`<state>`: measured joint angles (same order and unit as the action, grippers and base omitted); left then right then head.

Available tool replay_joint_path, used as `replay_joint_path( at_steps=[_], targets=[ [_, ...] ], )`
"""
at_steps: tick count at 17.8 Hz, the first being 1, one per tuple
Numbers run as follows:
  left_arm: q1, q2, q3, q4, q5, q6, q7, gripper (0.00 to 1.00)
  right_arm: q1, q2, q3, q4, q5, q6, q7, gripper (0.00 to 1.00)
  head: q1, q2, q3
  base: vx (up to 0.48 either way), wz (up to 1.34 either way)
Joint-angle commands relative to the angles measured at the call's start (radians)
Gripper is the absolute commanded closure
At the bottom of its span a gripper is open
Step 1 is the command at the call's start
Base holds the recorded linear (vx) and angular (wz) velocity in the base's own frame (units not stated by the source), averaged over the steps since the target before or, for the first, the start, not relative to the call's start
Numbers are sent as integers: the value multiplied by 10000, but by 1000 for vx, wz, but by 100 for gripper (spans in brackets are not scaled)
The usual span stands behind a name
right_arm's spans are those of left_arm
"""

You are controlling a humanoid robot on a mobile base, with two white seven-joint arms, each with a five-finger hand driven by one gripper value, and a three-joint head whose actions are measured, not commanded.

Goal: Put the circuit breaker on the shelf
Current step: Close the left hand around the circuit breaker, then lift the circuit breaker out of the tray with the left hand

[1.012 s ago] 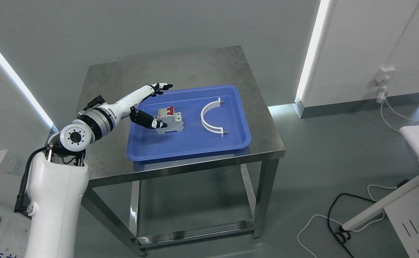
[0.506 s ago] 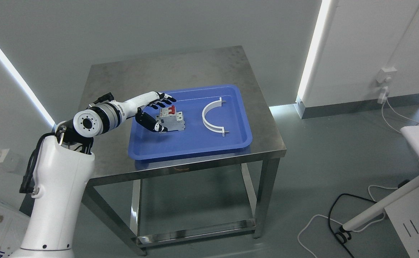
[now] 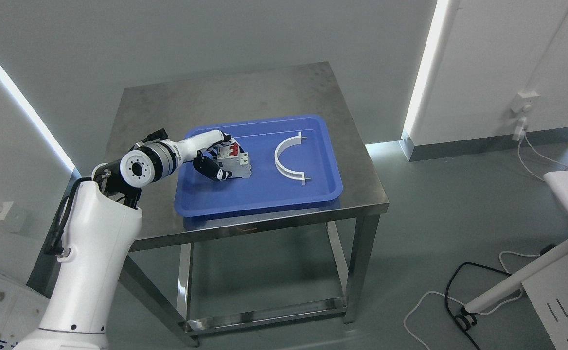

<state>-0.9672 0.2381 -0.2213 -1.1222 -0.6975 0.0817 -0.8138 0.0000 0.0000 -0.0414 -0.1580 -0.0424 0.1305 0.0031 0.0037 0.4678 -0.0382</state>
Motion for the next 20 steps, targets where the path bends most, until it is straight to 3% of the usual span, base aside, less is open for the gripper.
replay_joint_path(
  at_steps=[1,2,5,7,9,10,13,17,20],
  targets=[
    [-53,-523,446,821,-143,-723,422,77,153,-175,0,0,10,-829,-62,0,0,0,0,0,0],
    [-53,-677,646,821,-143,-937,422,84,153,-175,0,0,-5,-829,-62,0,0,0,0,0,0],
    [-38,-938,1090,913,-52,-1291,452,88,153,-175,0,0,10,-829,-62,0,0,0,0,0,0],
    [-160,-2205,2846,578,651,-1277,468,88,153,-175,0,0,10,-829,-62,0,0,0,0,0,0],
    [-620,-2206,5209,-187,1113,-1261,635,88,153,-175,0,0,-5,-829,-62,0,0,0,0,0,0],
    [-575,-2206,5432,-525,1479,-1307,1062,87,153,-175,0,0,10,-829,-62,0,0,0,0,0,0],
    [387,-2206,5572,-1919,4818,-1446,3723,86,153,-175,0,0,10,-829,-62,0,0,0,0,0,-10],
    [2318,-2206,4977,-3592,5548,-1507,7210,73,153,-175,0,0,10,-829,-62,0,0,0,0,0,0],
    [4160,-2206,4285,-5356,5838,-1644,7739,74,153,-175,0,0,-5,-829,-62,0,0,0,0,0,0]
  ],
)
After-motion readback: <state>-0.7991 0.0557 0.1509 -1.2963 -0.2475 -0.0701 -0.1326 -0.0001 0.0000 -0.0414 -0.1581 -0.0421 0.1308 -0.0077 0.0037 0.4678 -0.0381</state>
